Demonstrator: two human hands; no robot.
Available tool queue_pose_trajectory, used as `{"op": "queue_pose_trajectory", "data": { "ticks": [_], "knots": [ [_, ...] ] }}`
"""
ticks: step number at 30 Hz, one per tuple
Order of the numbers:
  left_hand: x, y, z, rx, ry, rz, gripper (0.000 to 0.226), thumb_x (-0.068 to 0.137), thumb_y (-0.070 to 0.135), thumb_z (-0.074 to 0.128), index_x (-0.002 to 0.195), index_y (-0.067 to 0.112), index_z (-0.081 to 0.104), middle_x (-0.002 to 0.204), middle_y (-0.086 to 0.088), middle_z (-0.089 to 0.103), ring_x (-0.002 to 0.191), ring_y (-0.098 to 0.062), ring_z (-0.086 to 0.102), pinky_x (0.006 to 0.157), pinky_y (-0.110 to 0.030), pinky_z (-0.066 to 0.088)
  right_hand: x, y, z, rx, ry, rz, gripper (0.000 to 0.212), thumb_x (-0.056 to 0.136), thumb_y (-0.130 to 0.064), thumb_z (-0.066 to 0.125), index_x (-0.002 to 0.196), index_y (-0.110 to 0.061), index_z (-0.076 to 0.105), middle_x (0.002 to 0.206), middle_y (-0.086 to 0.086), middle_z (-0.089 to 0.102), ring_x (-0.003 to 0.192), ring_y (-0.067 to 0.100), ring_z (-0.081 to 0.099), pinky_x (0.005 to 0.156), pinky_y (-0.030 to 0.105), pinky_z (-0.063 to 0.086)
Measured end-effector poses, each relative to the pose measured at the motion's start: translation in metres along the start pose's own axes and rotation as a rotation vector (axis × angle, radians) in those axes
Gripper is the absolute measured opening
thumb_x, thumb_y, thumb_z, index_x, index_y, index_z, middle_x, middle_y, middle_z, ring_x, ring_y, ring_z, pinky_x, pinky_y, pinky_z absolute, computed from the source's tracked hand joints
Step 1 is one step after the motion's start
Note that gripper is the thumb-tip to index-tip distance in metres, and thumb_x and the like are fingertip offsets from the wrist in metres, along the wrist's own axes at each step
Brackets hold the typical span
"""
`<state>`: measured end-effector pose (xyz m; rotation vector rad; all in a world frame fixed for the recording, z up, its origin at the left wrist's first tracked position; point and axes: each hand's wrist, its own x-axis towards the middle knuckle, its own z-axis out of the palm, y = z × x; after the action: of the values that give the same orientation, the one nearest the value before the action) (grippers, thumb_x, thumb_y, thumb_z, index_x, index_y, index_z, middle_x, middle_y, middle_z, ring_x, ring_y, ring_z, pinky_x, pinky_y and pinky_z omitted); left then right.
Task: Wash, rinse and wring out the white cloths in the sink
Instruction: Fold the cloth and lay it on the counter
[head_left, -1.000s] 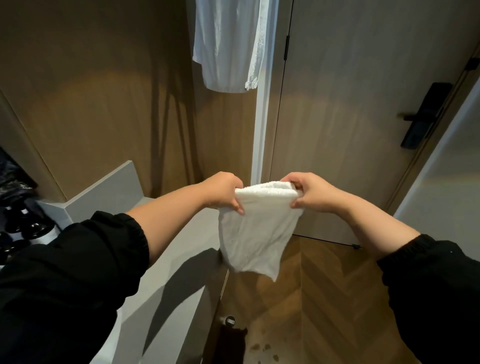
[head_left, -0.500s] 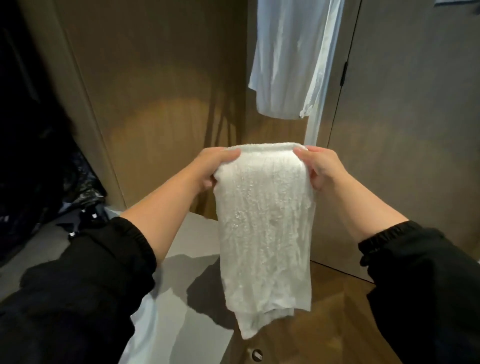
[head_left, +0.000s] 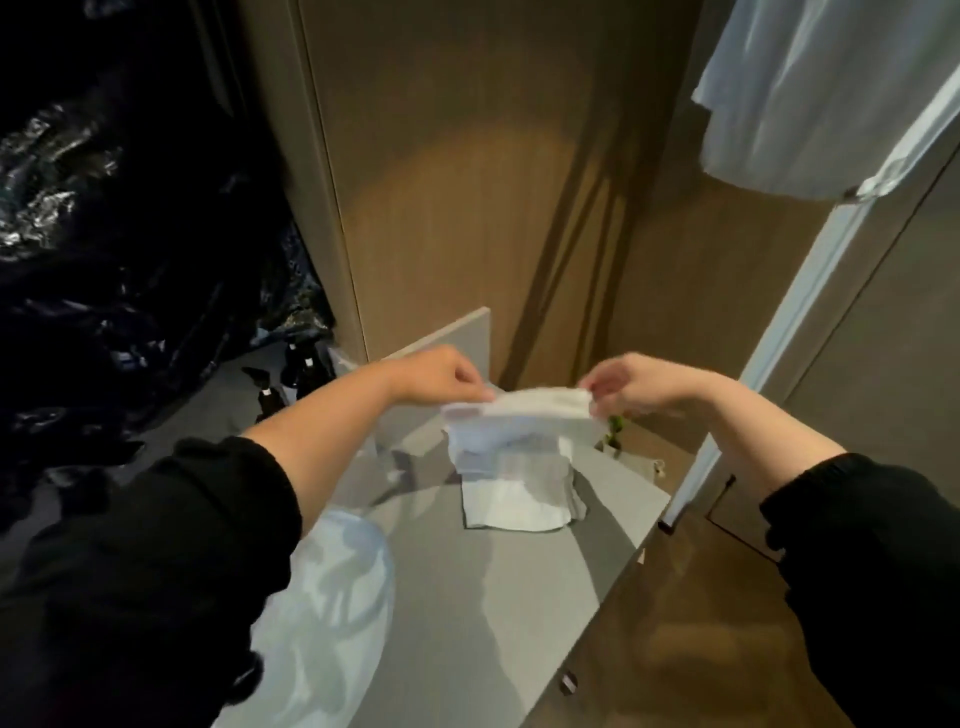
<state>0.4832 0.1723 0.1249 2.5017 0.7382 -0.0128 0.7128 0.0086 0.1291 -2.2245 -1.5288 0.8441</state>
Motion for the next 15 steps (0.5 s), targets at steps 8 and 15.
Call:
{"op": "queue_pose_trajectory", "data": {
  "ticks": [8, 15],
  "knots": [
    [0.012, -0.044, 0.149, 0.267, -0.044, -0.210, 0.058, 0.102, 0.047, 0.024, 0.154, 0.028, 0.006, 0.162, 0.004, -0.005, 0.149, -0.020, -0.006, 0.121, -0.044, 0.003, 0.049, 0.033, 0.154, -0.345, 0.072, 0.011, 0.059, 0.102, -0.043, 0.028, 0.152, -0.014, 0.018, 0.160, 0.011, 0.010, 0.147, 0.028, 0.010, 0.119, 0.043, 0.011],
    [0.007, -0.060, 0.202, 0.287, 0.076, -0.250, 0.062, 0.101, 0.048, 0.020, 0.153, 0.028, -0.007, 0.160, 0.007, -0.019, 0.147, -0.017, -0.018, 0.119, -0.045, -0.004, 0.051, 0.049, 0.198, -0.581, 0.116, 0.068, 0.064, 0.099, -0.052, 0.014, 0.154, -0.021, 0.000, 0.162, 0.005, -0.009, 0.148, 0.025, -0.010, 0.116, 0.055, -0.003]
  ]
}}
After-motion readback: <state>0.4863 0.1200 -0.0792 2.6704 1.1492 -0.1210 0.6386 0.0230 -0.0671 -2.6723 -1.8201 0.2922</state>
